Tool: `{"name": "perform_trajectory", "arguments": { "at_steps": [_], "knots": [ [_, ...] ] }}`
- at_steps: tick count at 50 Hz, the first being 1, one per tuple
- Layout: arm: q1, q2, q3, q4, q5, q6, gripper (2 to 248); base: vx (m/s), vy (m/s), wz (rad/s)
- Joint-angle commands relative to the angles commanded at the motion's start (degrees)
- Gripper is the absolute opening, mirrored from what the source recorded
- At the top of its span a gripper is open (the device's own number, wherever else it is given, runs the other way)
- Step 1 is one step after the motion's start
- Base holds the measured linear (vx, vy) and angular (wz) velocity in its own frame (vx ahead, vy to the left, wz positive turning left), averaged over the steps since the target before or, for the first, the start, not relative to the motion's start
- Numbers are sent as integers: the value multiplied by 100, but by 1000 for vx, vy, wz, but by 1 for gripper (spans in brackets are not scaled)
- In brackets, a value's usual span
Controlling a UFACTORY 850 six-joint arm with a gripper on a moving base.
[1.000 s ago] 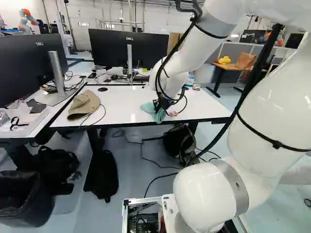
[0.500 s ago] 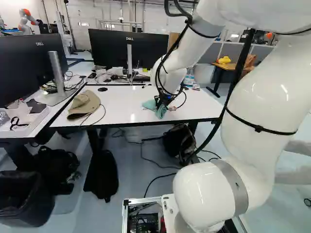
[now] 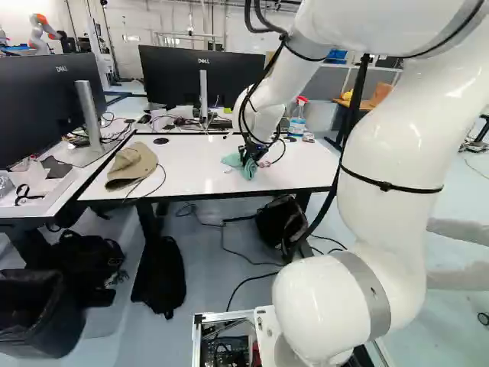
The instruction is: Clean the table with the green towel
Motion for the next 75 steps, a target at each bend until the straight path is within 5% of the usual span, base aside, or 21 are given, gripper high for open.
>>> {"name": "perform_trajectory", "arguments": {
  "at_steps": [40, 75],
  "knots": [
    [787, -119, -141, 0, 0, 0, 42, 0, 0, 0],
    [1467, 241, 275, 0, 0, 0, 42, 0, 0, 0]
  ]
}}
